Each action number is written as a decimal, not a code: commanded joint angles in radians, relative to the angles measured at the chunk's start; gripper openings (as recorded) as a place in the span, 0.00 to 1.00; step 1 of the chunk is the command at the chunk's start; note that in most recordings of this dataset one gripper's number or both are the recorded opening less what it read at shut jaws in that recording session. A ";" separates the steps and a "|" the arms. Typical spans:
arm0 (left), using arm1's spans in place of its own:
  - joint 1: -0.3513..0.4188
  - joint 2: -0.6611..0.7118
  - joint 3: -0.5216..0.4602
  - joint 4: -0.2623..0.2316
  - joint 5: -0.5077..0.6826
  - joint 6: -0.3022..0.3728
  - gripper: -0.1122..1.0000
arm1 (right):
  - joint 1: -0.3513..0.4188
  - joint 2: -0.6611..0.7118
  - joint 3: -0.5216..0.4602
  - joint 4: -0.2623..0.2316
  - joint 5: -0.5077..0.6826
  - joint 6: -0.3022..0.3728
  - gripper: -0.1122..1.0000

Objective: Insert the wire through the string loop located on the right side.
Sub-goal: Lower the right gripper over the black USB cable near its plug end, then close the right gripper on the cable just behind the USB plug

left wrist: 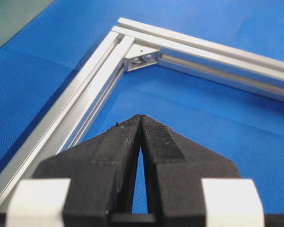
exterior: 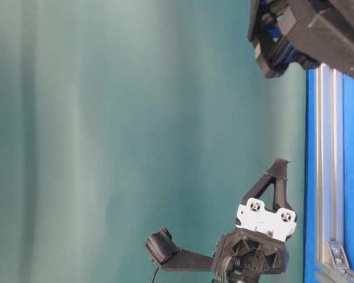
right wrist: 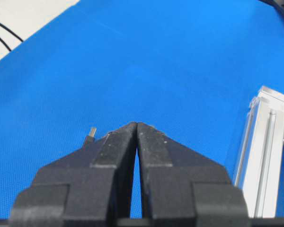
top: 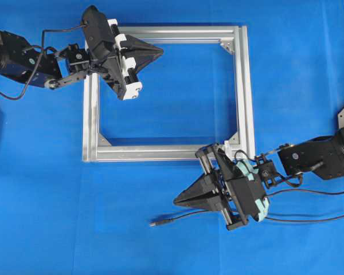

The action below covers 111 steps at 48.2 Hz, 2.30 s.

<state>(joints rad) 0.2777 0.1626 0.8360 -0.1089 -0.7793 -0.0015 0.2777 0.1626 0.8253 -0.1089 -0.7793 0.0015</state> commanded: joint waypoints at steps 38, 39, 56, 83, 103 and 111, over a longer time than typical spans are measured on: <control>-0.003 -0.051 -0.025 0.011 0.023 -0.003 0.10 | 0.051 -0.055 -0.006 0.005 0.041 0.097 0.46; -0.005 -0.051 -0.023 0.011 0.023 -0.003 0.10 | 0.054 -0.055 -0.006 0.005 0.041 0.098 0.52; -0.003 -0.049 -0.025 0.012 0.023 -0.003 0.10 | 0.058 -0.038 -0.009 0.060 0.060 0.101 0.82; -0.003 -0.049 -0.028 0.012 0.021 -0.003 0.10 | 0.114 0.153 -0.074 0.213 0.081 0.100 0.82; -0.003 -0.049 -0.028 0.014 0.021 -0.003 0.10 | 0.114 0.179 -0.077 0.233 0.064 0.100 0.77; -0.003 -0.049 -0.028 0.014 0.021 -0.003 0.10 | 0.114 0.179 -0.074 0.233 0.064 0.100 0.47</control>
<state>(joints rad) 0.2746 0.1396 0.8268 -0.0982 -0.7501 -0.0031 0.3881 0.3574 0.7624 0.1227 -0.7056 0.0997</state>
